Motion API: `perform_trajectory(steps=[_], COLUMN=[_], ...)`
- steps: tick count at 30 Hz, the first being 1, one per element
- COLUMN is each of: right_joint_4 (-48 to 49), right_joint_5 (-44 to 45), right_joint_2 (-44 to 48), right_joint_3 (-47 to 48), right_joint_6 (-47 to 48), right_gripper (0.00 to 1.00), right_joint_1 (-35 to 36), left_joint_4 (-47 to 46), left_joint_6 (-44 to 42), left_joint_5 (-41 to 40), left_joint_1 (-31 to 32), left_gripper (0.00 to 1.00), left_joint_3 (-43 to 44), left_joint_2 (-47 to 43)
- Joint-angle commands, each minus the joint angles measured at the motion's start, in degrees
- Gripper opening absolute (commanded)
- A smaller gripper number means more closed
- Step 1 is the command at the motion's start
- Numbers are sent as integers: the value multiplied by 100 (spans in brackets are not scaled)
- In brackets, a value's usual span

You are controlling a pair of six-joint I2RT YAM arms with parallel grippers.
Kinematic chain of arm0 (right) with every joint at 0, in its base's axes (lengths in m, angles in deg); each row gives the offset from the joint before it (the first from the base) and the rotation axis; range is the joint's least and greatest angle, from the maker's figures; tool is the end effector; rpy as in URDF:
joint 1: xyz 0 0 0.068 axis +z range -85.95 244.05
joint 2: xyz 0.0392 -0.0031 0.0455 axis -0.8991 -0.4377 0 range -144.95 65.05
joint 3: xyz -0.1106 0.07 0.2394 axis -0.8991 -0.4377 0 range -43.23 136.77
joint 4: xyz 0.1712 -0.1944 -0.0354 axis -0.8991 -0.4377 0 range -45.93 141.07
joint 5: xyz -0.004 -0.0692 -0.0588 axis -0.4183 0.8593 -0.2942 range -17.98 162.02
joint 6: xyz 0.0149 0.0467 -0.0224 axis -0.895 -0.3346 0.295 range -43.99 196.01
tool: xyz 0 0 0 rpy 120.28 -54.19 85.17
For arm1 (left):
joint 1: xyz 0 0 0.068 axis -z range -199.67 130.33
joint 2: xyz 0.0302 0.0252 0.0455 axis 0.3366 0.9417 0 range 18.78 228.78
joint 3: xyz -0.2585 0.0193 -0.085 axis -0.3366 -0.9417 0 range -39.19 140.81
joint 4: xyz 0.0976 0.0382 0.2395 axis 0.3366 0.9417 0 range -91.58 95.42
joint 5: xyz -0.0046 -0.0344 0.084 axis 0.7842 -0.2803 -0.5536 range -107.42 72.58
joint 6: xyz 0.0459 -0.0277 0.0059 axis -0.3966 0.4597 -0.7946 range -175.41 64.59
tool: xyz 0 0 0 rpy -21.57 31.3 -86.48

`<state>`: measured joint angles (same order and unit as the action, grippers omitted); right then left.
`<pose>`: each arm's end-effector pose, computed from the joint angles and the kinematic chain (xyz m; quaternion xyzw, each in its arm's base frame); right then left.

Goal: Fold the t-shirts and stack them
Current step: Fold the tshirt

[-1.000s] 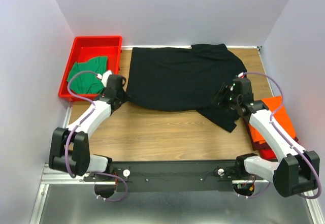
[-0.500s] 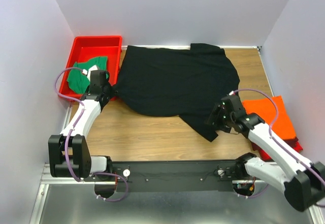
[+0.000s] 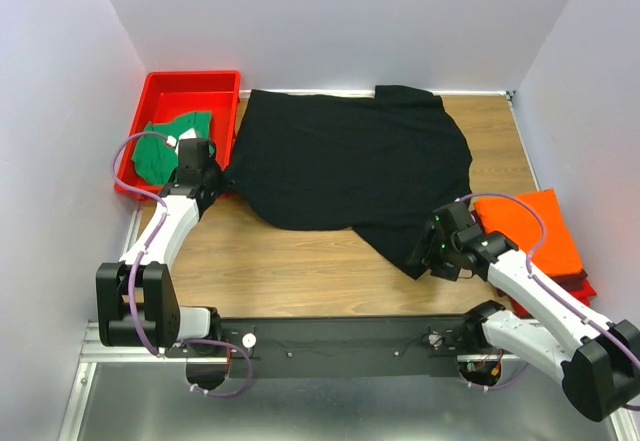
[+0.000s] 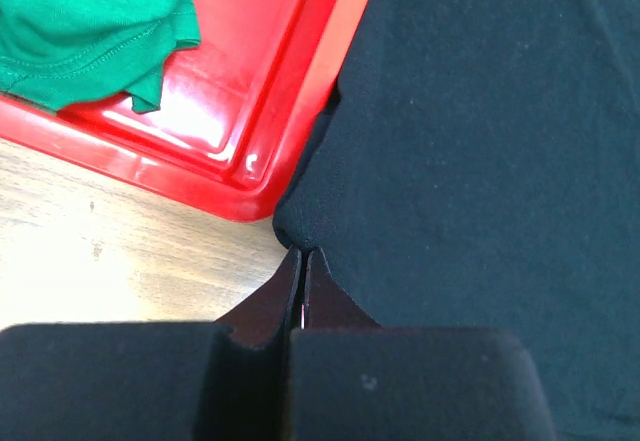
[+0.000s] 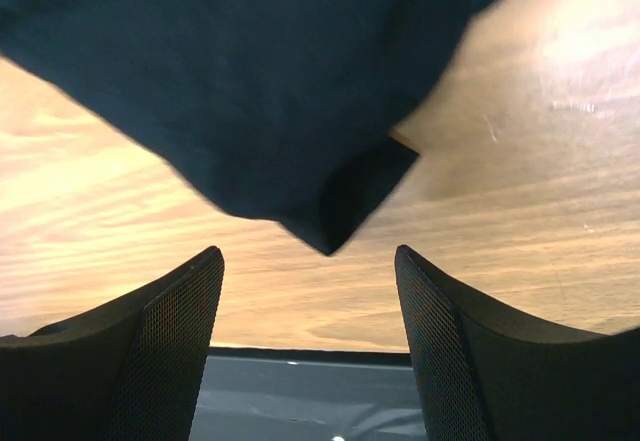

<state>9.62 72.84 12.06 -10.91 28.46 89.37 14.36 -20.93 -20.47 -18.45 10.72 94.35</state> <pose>0.1472 0.0692 0.1971 0.1887 0.9520 0.1375 0.1979 0.2828 -0.0041 0.2444 -0.2714 0.8706 -0.1025 0.3975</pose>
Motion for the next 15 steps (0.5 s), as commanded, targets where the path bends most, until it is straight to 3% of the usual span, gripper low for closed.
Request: perform_trajectory(steps=[1, 15], right_joint_4=[338, 1315], right_joint_5=[-117, 1280], right_joint_2=[52, 8], right_joint_3=[-313, -735], right_joint_6=[62, -835], right_gripper=[76, 66], right_joint_1=[209, 1159], left_joint_4=[-109, -162], left_joint_6=[-117, -99], left_joint_5=[155, 279], left_joint_1=[-33, -33], left_gripper=[0, 0], left_joint_3=[-96, -157], left_joint_2=[19, 116])
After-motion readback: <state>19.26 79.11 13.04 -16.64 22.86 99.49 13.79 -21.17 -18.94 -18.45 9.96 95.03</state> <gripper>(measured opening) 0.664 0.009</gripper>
